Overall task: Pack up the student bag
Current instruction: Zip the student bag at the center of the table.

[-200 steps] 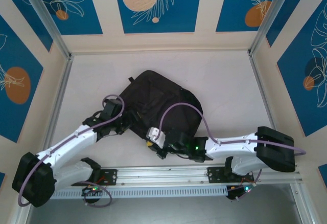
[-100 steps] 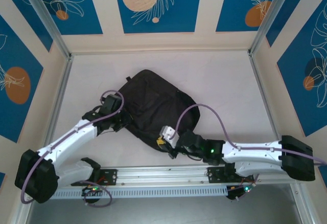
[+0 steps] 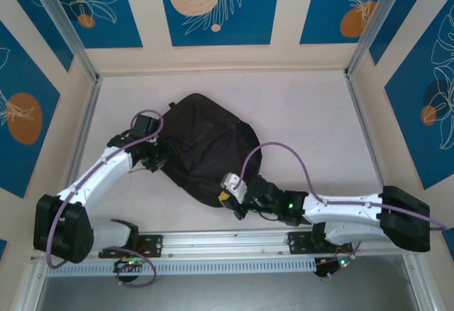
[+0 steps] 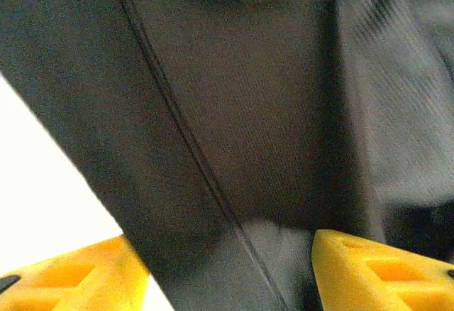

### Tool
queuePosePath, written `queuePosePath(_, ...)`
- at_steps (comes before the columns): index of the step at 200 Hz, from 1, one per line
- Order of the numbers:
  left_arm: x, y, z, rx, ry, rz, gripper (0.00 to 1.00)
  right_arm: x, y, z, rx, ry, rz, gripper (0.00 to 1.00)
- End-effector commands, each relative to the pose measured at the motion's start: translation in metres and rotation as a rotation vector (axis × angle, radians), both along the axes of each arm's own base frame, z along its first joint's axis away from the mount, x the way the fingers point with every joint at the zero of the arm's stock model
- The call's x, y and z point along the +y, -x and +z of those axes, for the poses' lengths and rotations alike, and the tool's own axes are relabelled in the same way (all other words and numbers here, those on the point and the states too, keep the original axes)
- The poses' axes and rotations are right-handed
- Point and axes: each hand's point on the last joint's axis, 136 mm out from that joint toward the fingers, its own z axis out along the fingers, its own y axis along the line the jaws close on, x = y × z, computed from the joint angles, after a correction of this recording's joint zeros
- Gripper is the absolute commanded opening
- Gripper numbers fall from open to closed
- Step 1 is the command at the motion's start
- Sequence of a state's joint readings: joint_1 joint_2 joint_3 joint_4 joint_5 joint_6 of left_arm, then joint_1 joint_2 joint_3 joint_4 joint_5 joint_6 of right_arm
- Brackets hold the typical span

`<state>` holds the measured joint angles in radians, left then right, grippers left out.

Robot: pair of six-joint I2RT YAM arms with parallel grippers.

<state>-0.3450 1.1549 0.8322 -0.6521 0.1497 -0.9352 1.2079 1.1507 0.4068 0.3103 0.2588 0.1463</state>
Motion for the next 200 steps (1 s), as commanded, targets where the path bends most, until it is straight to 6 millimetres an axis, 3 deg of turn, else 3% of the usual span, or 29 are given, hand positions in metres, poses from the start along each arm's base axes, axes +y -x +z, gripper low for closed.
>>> queuePosePath(1, -0.016, 0.036, 0.000, 0.034, 0.089, 0.011, 0.60, 0.015, 0.000, 0.020, 0.003, -0.078, 0.007, 0.00)
queuePosePath(22, -0.023, 0.061, -0.010, 0.064, 0.122, 0.034, 0.59, 0.012, -0.003, 0.019, -0.001, -0.075, -0.006, 0.00)
queuePosePath(46, -0.038, 0.073, -0.011, 0.052, 0.154, 0.020, 0.54, 0.008, -0.003, 0.022, 0.001, -0.090, -0.015, 0.00)
queuePosePath(111, -0.069, 0.077, -0.018, 0.080, 0.143, -0.051, 0.43, -0.003, -0.008, 0.029, 0.003, -0.110, -0.049, 0.00)
queuePosePath(151, -0.073, 0.081, -0.011, 0.053, 0.132, -0.074, 0.33, -0.005, -0.010, 0.030, 0.012, -0.119, -0.056, 0.00)
queuePosePath(200, -0.074, 0.087, -0.006, 0.044, 0.138, -0.086, 0.28, -0.006, -0.013, 0.030, 0.024, -0.125, -0.062, 0.00)
